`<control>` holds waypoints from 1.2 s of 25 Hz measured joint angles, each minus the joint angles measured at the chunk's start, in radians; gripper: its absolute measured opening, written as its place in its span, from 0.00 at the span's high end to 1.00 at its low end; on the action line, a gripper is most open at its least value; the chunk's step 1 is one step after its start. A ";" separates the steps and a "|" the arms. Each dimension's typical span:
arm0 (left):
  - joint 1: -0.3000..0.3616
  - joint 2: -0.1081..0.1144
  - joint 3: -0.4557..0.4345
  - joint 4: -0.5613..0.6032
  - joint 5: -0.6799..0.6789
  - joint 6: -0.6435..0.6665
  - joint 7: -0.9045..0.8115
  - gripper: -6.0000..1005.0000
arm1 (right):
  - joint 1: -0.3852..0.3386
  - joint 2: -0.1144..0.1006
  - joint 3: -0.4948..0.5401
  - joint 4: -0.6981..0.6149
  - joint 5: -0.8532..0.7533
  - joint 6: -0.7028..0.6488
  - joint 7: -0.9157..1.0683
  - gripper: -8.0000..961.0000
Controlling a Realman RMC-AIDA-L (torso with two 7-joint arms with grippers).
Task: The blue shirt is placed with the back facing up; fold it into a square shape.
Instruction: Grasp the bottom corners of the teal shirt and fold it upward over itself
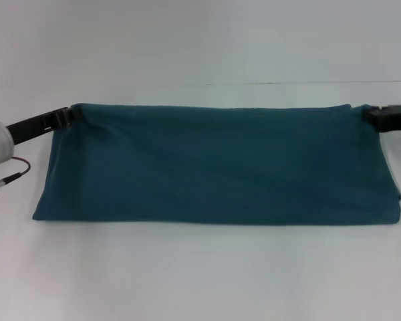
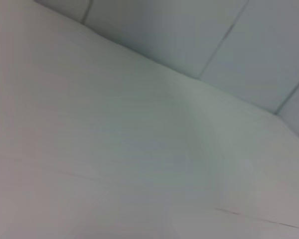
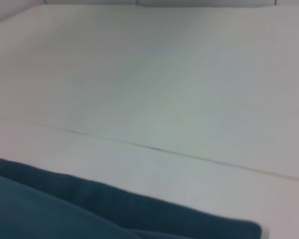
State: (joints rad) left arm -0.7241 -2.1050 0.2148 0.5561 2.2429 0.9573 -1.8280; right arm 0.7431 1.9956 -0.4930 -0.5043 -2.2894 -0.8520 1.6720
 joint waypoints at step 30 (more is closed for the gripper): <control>-0.036 -0.032 0.105 -0.054 -0.168 -0.301 0.114 0.94 | 0.109 0.028 -0.012 0.075 0.080 0.248 -0.172 0.91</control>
State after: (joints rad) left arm -0.7597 -2.1366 0.3193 0.5021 2.0749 0.6566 -1.7136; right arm 0.8519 2.0239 -0.5050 -0.4293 -2.2094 -0.6042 1.4996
